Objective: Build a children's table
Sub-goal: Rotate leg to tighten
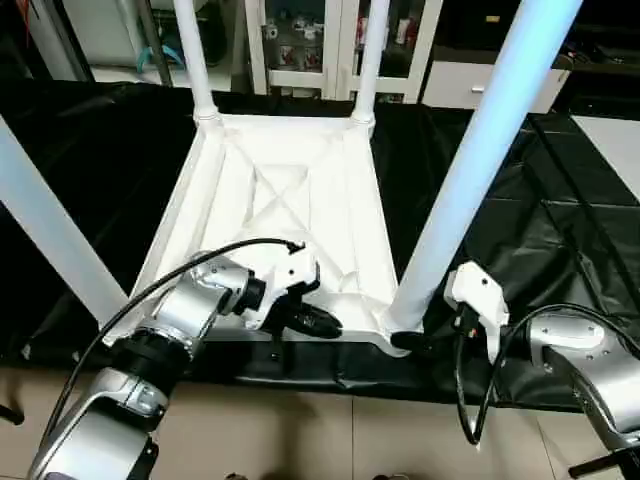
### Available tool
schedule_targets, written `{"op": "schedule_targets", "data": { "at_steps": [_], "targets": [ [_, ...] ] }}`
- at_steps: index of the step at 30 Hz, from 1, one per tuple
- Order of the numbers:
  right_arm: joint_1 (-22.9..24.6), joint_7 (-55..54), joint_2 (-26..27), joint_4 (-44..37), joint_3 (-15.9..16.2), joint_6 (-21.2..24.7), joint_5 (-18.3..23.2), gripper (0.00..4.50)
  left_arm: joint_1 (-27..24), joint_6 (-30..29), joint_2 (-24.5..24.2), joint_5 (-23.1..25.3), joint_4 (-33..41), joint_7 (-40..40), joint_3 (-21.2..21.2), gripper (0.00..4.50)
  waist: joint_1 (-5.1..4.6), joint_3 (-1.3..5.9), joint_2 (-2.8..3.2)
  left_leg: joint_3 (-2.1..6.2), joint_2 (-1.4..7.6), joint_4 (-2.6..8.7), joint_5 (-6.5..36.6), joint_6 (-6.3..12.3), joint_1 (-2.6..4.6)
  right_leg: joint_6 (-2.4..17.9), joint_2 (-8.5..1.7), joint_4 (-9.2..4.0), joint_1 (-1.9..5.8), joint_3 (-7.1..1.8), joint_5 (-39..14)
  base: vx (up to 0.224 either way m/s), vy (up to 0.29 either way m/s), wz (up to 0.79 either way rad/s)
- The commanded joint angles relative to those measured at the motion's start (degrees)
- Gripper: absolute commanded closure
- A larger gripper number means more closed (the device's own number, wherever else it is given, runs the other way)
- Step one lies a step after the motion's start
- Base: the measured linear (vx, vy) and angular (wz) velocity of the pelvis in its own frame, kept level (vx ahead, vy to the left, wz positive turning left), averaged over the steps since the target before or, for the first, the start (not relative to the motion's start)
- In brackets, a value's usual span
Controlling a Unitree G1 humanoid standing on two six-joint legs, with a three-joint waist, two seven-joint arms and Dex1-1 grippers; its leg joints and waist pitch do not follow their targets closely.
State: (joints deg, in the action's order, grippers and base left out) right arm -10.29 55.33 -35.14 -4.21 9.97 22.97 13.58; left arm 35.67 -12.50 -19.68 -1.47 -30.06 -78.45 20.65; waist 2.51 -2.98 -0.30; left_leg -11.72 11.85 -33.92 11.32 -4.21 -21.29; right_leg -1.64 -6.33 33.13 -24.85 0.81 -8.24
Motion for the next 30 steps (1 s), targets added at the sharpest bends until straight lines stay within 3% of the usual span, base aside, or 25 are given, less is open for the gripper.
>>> {"op": "schedule_targets", "data": {
  "at_steps": [1,5,8,11,12,14,16,19,20,22,24,27,29,30],
  "targets": [
    [0.51,0.66,-0.51,0.69,1.05,0.59,-0.26,1.96,-1.59,-0.70,0.14,0.91,0.22,-2.24,3.36,4.50,-0.06,3.63,-0.81,-0.02,0.65,3.68,8.38,5.72,0.53,14.92,-0.31,-2.35,3.34,-0.53,-7.74,0.000,0.000,0.00],
    [0.33,-0.36,0.70,1.62,0.38,0.65,0.09,1.98,-1.73,-0.84,0.12,0.92,0.29,-2.08,3.36,4.50,-0.05,3.59,-0.79,-0.03,0.63,3.64,8.03,6.06,0.53,15.16,-0.31,-2.31,3.33,-0.51,-7.37,0.000,0.000,0.00],
    [-1.13,-6.17,4.88,4.40,-1.34,0.38,-0.55,1.98,-1.89,-1.59,1.14,0.51,0.21,-0.16,2.48,4.50,-0.30,3.41,-0.70,-0.02,0.54,3.83,9.79,5.19,0.40,14.69,-0.32,-2.66,3.20,-0.45,-10.04,0.000,0.000,0.00],
    [-2.48,-13.13,9.57,7.59,-3.21,0.25,-1.23,1.99,-1.50,-2.38,2.83,0.73,-0.58,2.95,1.79,4.50,-1.25,3.03,-0.79,0.47,0.45,4.59,15.84,1.91,0.20,11.53,-0.38,-3.58,3.09,-0.19,-20.09,-0.037,0.001,-0.05],
    [-3.04,-16.25,11.78,9.11,-3.82,0.12,-1.59,1.99,-1.14,-2.51,4.10,1.06,-1.40,5.42,1.31,4.50,-1.64,2.93,-0.93,0.70,0.37,4.80,17.79,0.85,0.12,9.78,-0.34,-3.97,3.02,-0.08,-23.65,-0.065,0.003,-0.10],
    [-4.35,-22.77,16.42,12.44,-5.00,0.05,-2.39,1.99,-0.05,-3.01,7.29,1.91,-3.92,12.28,-0.14,4.50,-2.38,2.87,-0.92,0.82,0.18,4.78,20.55,-0.29,0.45,8.30,-0.22,-4.60,2.28,-0.03,-26.97,-0.050,0.003,-0.06],
    [-5.55,-27.18,19.26,14.79,-6.12,-0.38,-3.03,1.99,0.69,-3.13,9.06,2.50,-5.37,16.23,-0.85,4.50,-2.94,3.04,-1.10,1.08,-0.02,4.72,21.80,-0.72,0.33,7.21,-0.27,-4.95,2.38,0.20,-29.32,0.000,0.000,0.00],
    [-6.73,-31.37,21.65,16.98,-7.31,-0.94,-3.64,1.99,1.25,-3.30,10.49,2.97,-6.40,19.47,-1.48,4.50,-3.63,2.90,-1.16,1.26,-0.08,4.82,23.19,-0.35,0.24,6.14,-0.13,-5.33,2.07,0.42,-30.72,0.000,0.000,0.00],
    [-8.68,-37.42,24.32,20.37,-8.46,-1.99,-4.97,1.99,1.98,-3.47,12.46,3.57,-7.80,24.11,-2.42,4.50,-3.81,2.88,-0.89,1.23,-0.13,4.73,23.95,-0.37,0.41,6.12,-0.16,-5.50,1.65,0.46,-31.37,0.000,0.000,0.00],
    [-13.29,-49.70,29.74,27.77,-10.41,-5.07,-7.50,1.99,3.71,-3.17,16.34,5.18,-11.25,34.86,-4.56,4.50,-4.62,2.97,-0.80,1.53,-0.35,4.74,24.75,-1.48,0.40,5.84,-0.07,-5.67,1.72,0.94,-32.45,0.000,0.000,0.00],
    [-15.85,-54.25,32.90,31.46,-12.18,-6.93,-7.16,2.00,4.63,-2.17,17.61,6.03,-13.31,39.34,-5.46,4.50,-4.73,3.13,-0.51,1.65,-0.33,4.81,24.80,-1.47,0.50,5.60,-0.13,-5.87,1.88,1.11,-31.77,0.000,0.000,0.00],
    [-19.27,-60.15,36.20,35.87,-14.00,-10.44,-7.05,2.00,5.52,-0.14,18.28,7.02,-15.12,43.79,-6.08,4.50,-5.20,3.26,-0.18,1.63,-0.07,5.08,24.64,-0.46,0.45,8.18,-0.20,-5.63,2.19,1.49,-23.96,0.000,0.000,0.00],
    [-20.26,-61.16,36.90,37.12,-14.12,-11.77,-7.11,2.00,5.65,0.30,18.34,7.16,-15.38,44.61,-6.20,4.50,-5.25,3.39,-0.63,1.50,-0.16,5.01,23.64,-0.18,0.26,9.01,-0.13,-5.32,2.50,1.44,-21.82,0.000,0.000,0.00],
    [-20.90,-61.10,37.36,37.97,-14.11,-12.83,-6.94,2.00,5.73,0.51,18.26,7.33,-15.48,44.87,-6.09,4.50,-5.08,3.41,-0.39,1.41,-0.06,5.01,22.96,0.16,0.30,9.73,-0.29,-5.16,2.43,1.30,-20.49,0.000,0.000,0.00]
  ]
}}
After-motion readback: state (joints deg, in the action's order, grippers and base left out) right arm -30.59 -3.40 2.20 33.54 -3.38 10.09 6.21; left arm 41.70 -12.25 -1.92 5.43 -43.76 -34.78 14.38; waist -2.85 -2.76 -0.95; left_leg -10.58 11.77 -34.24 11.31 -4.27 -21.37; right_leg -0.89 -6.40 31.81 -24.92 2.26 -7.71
